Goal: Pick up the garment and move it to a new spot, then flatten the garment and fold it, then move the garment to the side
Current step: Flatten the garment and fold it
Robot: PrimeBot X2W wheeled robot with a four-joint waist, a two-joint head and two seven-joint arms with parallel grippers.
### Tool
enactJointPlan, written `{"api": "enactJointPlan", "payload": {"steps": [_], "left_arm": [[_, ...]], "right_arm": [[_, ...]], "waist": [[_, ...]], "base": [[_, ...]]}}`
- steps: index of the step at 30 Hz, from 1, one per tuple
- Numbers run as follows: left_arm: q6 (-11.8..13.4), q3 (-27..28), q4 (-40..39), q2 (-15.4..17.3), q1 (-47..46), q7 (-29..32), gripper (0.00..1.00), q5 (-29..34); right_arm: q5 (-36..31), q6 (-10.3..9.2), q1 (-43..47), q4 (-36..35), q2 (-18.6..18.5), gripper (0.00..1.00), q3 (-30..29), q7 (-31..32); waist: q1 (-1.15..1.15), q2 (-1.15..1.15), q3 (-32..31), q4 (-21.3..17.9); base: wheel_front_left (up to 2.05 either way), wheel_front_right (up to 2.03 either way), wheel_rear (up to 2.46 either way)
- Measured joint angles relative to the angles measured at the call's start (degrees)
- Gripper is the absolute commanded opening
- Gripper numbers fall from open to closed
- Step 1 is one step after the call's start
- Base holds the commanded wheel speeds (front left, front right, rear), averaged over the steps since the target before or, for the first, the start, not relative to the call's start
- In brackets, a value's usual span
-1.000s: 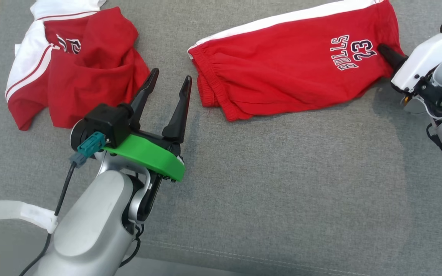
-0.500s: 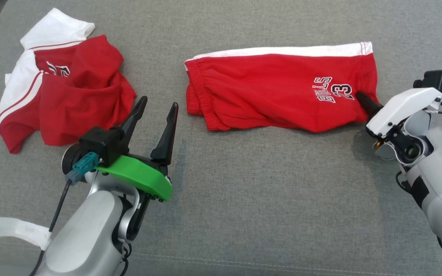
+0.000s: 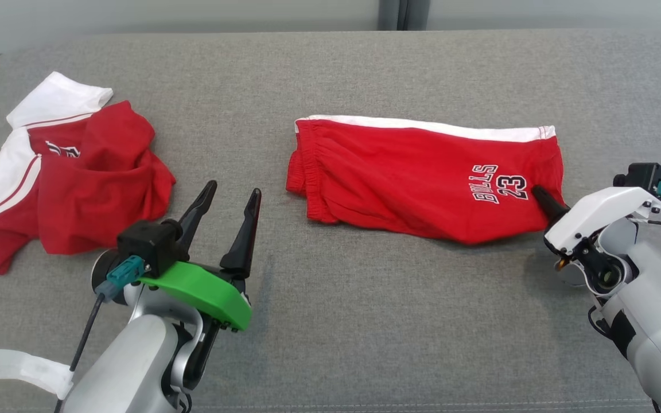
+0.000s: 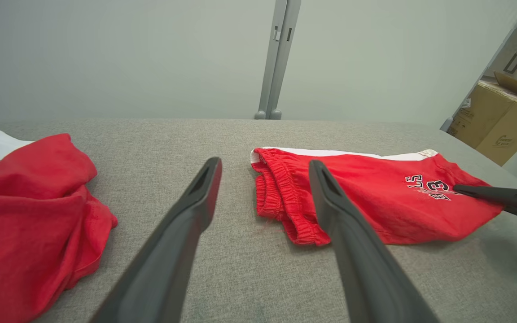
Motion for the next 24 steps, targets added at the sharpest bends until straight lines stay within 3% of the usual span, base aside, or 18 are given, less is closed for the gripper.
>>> {"api": "enactJointPlan", "payload": {"steps": [7, 8, 9, 10, 24], "left_arm": [[0.0, -0.5, -1.5, 0.3, 0.8, 1.0, 1.0, 0.0], [0.0, -0.5, -1.8, 0.3, 0.8, 1.0, 1.0, 0.0], [0.0, -0.5, -2.0, 0.3, 0.8, 1.1, 1.0, 0.0], [0.0, -0.5, -2.2, 0.4, 0.8, 1.1, 1.0, 0.0], [0.1, -0.1, -3.3, 0.7, 2.8, 1.6, 1.0, 0.0]], "right_arm": [[-0.1, 0.0, 0.4, -1.1, -1.2, 0.0, -0.1, -3.4], [-0.2, 0.0, 0.4, -1.1, -1.2, 0.11, 0.0, -3.7], [-0.4, 0.0, 0.5, -1.1, -1.3, 0.76, 0.0, -4.1], [-0.7, 0.0, 0.6, -1.1, -1.3, 1.0, 0.0, -4.4], [-1.3, 0.01, 3.0, -4.6, -2.6, 1.0, -1.3, -12.6]], "waist": [[0.0, 0.0, -1.4, -1.8], [0.0, 0.0, -1.4, -1.9], [0.0, 0.0, -1.4, -1.9], [0.0, 0.0, -1.4, -2.0], [0.0, 0.0, -2.2, -2.2]], "base": [[0.0, 0.0, 0.0], [0.0, 0.0, 0.0], [0.0, 0.0, 0.0], [0.0, 0.0, 0.0], [0.0, 0.0, 0.0]]}}
